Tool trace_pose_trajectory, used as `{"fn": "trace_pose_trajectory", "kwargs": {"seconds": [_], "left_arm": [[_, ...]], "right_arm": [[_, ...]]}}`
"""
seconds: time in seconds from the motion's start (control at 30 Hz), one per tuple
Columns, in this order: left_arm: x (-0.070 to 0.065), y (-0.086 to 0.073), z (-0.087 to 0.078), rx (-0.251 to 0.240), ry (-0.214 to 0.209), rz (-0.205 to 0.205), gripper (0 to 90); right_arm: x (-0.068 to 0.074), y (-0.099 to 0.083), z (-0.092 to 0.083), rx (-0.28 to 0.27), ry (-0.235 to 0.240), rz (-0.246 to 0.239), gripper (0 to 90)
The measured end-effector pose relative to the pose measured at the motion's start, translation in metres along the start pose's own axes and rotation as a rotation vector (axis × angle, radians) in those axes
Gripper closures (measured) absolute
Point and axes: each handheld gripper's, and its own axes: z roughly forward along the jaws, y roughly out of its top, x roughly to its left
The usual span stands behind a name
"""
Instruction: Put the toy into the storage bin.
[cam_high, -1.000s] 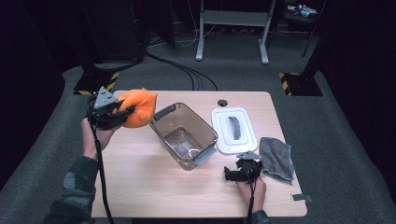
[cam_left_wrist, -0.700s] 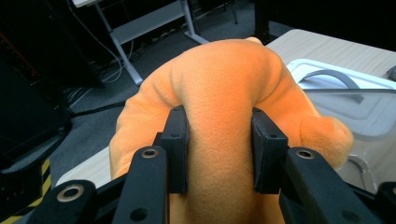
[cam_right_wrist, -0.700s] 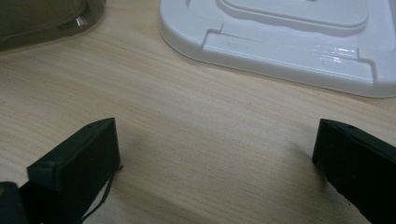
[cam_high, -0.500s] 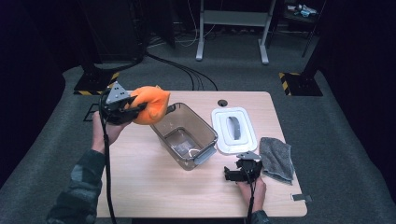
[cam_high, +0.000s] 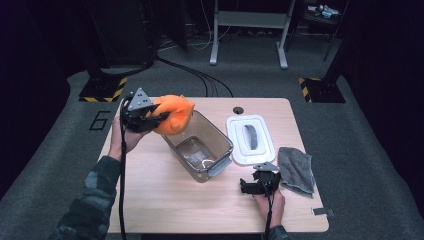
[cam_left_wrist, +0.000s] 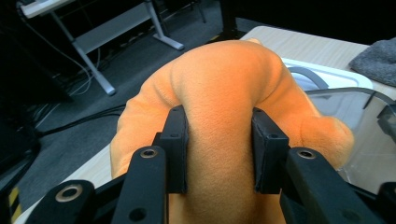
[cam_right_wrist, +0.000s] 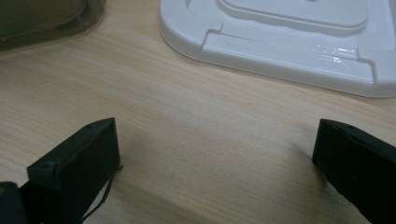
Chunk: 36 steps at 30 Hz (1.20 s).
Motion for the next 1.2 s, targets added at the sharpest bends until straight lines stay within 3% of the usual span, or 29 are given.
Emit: {"fn": "trace_pose_trajectory", "kwargs": {"seconds": [0.27,0.8,1.03,1.2], "left_arm": [[-0.006,0.001,0.013,0.001,-0.057,0.031,63.5],[-0.01,-0.003,0.035,0.036,-0.131,0.089,63.0],[-0.011,-0.005,0.044,0.057,-0.152,0.073,63.0],[-0.01,-0.01,0.051,0.083,-0.168,0.086,62.9]], "right_arm": [[0.0,0.0,0.0,-0.001,0.0,0.002,0.0],[0.001,0.0,0.0,0.0,0.0,0.006,0.1],[0.001,0.0,0.0,-0.003,0.0,0.008,0.1],[0.001,0.0,0.0,-0.002,0.0,0.008,0.1]]}}
